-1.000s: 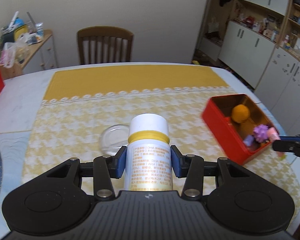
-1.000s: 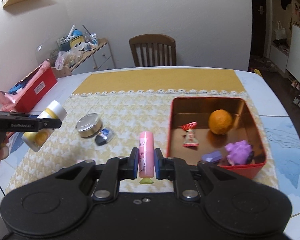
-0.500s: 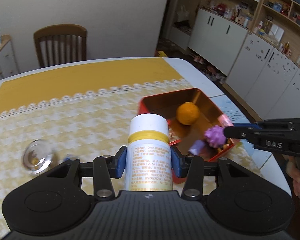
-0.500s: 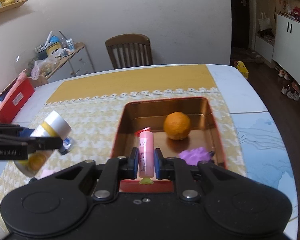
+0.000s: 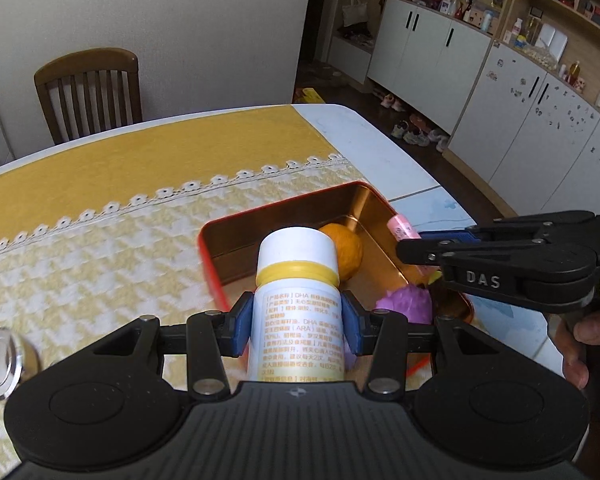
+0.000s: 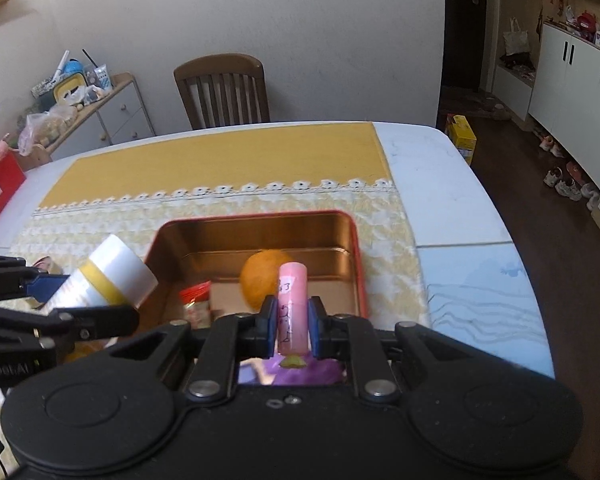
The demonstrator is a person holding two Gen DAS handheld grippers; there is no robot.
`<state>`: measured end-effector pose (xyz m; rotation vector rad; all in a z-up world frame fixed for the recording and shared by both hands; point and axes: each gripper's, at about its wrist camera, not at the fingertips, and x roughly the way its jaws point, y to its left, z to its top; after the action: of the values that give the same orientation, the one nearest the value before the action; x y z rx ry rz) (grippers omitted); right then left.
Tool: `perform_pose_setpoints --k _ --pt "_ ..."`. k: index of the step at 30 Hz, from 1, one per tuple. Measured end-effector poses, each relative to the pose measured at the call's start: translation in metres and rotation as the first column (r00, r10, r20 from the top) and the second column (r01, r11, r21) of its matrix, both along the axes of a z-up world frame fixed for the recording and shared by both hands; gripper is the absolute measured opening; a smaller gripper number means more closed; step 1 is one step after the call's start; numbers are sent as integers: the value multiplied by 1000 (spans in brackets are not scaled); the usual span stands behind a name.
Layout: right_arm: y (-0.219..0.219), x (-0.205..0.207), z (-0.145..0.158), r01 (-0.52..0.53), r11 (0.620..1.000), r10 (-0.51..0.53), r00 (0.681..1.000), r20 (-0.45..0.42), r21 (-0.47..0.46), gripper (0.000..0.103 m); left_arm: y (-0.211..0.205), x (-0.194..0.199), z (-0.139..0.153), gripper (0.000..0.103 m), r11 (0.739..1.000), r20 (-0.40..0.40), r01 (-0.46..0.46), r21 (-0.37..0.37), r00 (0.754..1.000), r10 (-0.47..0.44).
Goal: Organize rigid objects
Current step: 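Carry the pill bottle and pink tube over the red tin with both grippers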
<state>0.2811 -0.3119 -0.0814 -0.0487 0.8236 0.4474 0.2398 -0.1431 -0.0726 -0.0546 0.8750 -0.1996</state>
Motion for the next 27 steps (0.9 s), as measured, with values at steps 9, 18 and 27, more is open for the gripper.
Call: perform_pose_setpoints --k 9,18,27 --pt "6 24 -16 -58 997 56 998 -34 -56 15 -18 38 -27 44 998 -35 -44 52 998 46" --pt "2 32 -24 -90 994 85 994 -67 -65 15 -27 60 -44 44 996 -75 -62 65 995 67" --pt "0 32 -28 -98 994 93 992 -83 -54 20 -21 73 -41 44 994 -73 -99 51 992 103"
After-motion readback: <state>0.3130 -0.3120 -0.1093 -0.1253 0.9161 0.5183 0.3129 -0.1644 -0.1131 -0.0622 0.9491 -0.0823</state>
